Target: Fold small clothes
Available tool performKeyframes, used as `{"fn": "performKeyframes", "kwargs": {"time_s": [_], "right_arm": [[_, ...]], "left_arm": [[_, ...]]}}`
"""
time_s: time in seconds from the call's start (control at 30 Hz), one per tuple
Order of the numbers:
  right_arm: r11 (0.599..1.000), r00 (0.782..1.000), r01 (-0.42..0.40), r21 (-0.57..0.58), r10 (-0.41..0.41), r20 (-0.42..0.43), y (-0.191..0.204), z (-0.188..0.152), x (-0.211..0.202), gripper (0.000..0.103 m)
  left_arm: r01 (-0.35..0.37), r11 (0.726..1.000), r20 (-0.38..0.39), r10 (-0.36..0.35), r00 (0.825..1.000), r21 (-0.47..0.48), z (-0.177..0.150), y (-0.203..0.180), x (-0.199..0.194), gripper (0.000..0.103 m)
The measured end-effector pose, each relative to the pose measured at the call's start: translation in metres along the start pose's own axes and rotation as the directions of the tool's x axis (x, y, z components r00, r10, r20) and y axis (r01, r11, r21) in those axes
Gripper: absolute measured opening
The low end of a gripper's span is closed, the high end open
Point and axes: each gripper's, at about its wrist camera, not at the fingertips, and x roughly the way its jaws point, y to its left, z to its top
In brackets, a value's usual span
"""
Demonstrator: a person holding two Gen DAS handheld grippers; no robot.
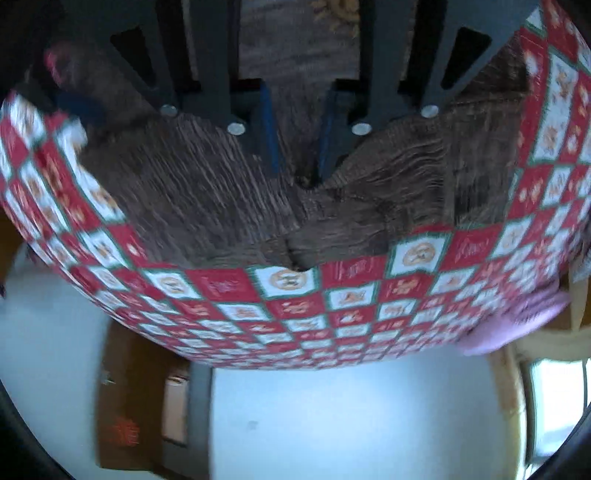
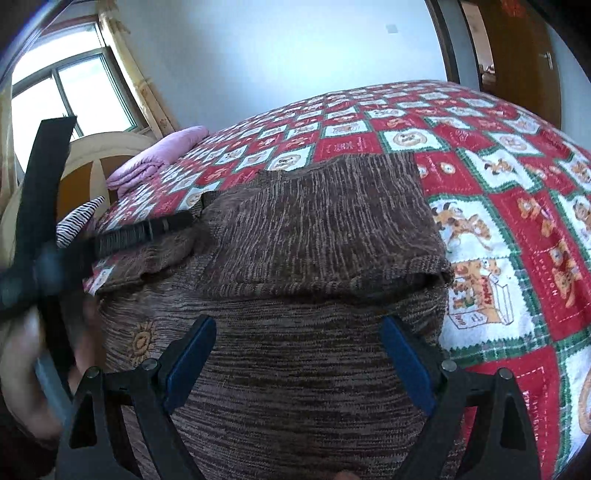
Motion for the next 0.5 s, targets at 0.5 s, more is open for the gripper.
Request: {"fn": "performKeyframes", "kwargs": {"time_s": [0.5], "right_arm": [[0.976, 0.999, 0.014, -0.219, -0.021, -0.026, 0.083, 0.021, 0.002, 0.092]], "left_arm": [[-0.408, 0.911, -0.162, 0.395, 0.904, -0.057, -0.049, 0.196, 0.031, 0.086]]}}
